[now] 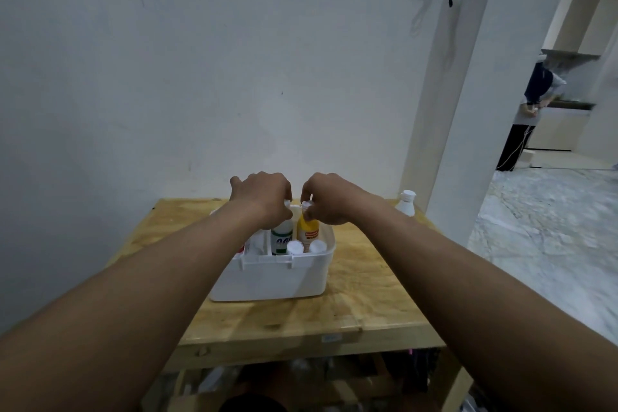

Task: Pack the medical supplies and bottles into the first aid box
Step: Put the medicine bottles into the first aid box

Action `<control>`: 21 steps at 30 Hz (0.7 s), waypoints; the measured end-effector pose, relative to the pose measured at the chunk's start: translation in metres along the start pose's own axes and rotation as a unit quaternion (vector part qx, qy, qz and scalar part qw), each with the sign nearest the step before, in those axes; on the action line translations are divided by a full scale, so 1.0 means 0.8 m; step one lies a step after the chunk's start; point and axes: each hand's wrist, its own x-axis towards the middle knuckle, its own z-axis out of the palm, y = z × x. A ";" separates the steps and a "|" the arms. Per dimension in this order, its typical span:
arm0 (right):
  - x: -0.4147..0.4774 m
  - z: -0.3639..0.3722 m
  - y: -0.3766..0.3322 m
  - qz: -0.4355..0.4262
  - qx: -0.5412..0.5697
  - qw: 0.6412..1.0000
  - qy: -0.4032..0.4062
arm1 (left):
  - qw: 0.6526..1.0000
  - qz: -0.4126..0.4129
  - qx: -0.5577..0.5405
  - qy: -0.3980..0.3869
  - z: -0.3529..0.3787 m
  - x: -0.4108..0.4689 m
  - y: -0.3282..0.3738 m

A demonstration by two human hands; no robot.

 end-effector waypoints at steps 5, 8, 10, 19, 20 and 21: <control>0.002 0.003 0.004 0.004 0.002 1.000 -0.005 | 1.000 0.001 -0.012 -0.004 -0.004 -0.005 -0.003; 0.000 0.002 0.005 0.004 0.009 1.000 -0.007 | 1.000 0.002 -0.022 -0.010 -0.006 -0.009 -0.003; 0.000 0.002 0.006 0.004 0.019 1.000 -0.004 | 1.000 0.002 -0.028 -0.010 -0.007 -0.013 -0.003; -0.009 -0.014 0.028 0.031 0.063 0.997 0.024 | 0.997 -0.005 -0.060 0.048 -0.009 -0.048 -0.011; -0.013 -0.016 0.033 0.037 0.063 0.997 0.026 | 0.997 -0.003 -0.035 0.071 -0.007 -0.059 -0.010; -0.016 -0.019 0.037 0.043 0.063 0.997 0.030 | 0.995 -0.001 -0.018 0.102 -0.005 -0.069 -0.008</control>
